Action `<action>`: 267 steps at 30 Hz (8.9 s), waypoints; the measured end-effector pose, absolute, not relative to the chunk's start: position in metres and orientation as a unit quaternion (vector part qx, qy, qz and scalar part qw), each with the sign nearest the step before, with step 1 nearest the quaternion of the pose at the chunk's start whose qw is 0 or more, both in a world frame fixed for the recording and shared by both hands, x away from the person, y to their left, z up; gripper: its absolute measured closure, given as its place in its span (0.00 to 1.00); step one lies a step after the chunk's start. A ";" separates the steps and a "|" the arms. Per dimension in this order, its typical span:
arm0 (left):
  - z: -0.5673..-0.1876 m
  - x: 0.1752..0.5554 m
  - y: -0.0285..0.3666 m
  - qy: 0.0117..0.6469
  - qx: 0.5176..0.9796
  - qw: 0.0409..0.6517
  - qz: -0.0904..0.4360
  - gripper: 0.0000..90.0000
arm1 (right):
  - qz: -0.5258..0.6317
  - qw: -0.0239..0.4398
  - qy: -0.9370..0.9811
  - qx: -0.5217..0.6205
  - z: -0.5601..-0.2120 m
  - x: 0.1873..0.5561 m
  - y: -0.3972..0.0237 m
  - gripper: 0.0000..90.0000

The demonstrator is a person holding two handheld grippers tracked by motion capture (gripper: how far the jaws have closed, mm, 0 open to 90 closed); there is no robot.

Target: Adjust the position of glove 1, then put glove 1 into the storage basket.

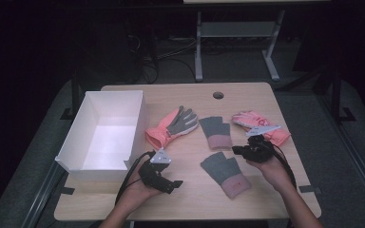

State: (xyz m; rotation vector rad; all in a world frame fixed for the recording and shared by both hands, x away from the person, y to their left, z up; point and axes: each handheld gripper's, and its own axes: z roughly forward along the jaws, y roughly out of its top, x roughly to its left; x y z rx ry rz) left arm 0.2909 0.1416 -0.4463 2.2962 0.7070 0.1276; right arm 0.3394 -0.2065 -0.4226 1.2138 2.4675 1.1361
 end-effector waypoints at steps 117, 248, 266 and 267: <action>-0.455 0.294 0.137 0.274 0.889 0.365 0.029 0.16 | 0.396 0.112 0.792 0.451 -0.420 0.401 -0.198 0.97; -0.421 0.319 0.124 0.294 0.874 0.386 0.007 0.23 | 0.346 -0.016 0.908 0.237 -0.457 0.272 -0.114 1.00; -0.416 0.327 0.107 0.278 0.892 0.357 0.025 0.18 | 0.372 0.042 0.881 0.291 -0.441 0.278 -0.158 0.64; -0.416 0.327 0.103 0.279 0.893 0.352 0.027 0.18 | 0.372 0.042 0.881 0.291 -0.441 0.278 -0.158 0.64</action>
